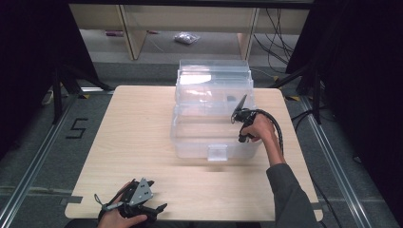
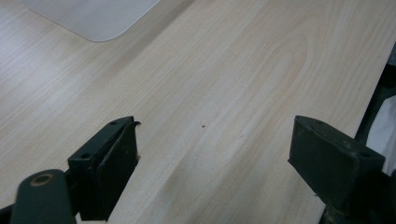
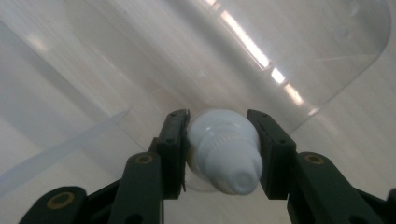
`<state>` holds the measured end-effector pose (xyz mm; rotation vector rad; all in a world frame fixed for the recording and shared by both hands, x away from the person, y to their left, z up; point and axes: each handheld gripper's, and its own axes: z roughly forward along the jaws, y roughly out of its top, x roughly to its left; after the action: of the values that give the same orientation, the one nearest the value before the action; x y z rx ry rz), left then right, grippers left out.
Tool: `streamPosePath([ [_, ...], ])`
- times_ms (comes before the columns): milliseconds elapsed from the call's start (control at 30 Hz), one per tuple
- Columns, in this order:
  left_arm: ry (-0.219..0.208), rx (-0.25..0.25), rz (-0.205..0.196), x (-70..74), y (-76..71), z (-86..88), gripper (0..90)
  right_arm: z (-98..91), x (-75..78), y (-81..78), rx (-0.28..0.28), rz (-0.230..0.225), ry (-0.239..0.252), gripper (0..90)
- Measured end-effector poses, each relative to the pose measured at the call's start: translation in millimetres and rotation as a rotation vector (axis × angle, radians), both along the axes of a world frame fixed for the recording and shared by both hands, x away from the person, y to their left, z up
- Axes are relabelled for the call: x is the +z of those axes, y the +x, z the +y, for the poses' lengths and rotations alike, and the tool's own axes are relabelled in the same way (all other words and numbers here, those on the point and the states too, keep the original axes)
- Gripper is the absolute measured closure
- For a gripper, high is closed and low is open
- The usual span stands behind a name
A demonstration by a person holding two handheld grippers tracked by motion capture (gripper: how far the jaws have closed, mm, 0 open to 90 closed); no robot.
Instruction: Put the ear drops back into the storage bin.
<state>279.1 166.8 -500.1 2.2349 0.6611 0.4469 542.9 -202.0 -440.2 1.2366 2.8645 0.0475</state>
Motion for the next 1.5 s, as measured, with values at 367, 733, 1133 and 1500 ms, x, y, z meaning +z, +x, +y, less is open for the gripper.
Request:
streamPosePath([
  [367, 0.032, -0.013, -0.017, 1.8, 0.8, 1.3, 14.9, -0.6, -1.1, 0.4, 0.021, 0.001, 0.005, 59.9],
  [733, 0.038, -0.017, -0.016, 1.9, 1.0, 1.4, 15.0, -1.9, 7.3, -4.1, 0.007, -0.013, 0.012, 59.5],
  [1133, 0.024, -0.013, -0.009, 0.9, 0.2, 0.6, 15.0, -4.3, 30.0, -12.8, -0.031, -0.076, 0.049, 51.0],
  [1500, 0.018, -0.012, -0.006, 0.6, 0.2, 0.4, 15.0, -5.3, 50.7, -22.2, 0.007, -0.151, 0.086, 40.1],
])
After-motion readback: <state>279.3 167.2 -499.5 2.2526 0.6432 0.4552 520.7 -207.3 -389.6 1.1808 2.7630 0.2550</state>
